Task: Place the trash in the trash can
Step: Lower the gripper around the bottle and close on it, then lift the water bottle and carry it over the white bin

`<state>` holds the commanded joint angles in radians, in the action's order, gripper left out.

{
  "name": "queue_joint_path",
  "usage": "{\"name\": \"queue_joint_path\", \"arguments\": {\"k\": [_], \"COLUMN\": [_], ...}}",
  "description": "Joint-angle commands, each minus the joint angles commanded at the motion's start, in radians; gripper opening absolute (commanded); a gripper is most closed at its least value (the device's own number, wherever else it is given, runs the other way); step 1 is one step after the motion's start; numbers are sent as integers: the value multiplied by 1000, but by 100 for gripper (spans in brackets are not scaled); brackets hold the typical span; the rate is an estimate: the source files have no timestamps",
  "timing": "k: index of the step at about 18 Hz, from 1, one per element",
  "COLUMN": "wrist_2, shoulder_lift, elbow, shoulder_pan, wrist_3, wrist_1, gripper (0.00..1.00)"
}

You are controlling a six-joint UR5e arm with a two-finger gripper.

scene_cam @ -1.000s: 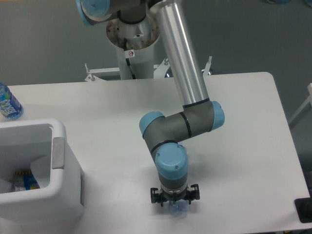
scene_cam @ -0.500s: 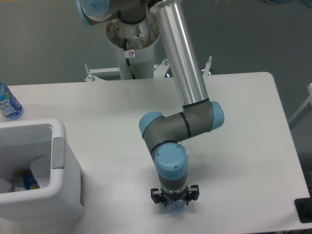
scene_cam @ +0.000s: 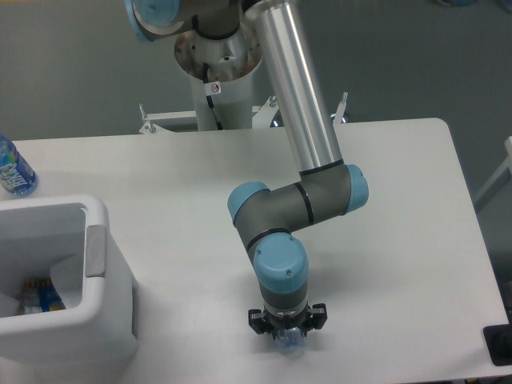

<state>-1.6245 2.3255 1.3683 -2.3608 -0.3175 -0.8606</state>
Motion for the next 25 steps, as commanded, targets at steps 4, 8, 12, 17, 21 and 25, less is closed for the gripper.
{"name": "queue_joint_path", "arguments": {"k": [4,8,12,17,21,25], "wrist_2": [0,2,26,149,257,327], "shoulder_lift": [-6,-26,-92,-164,-225,-279], "elbow": [0,-2,-44,-116,-198,-235], "shoulder_pan": [0,-2,-23,-52,-66,-72], "wrist_3": [-3,-8,8,12,132,256], "wrist_1": [0,0,14,14,31,81], "gripper": [53,53,55,55,55,55]}}
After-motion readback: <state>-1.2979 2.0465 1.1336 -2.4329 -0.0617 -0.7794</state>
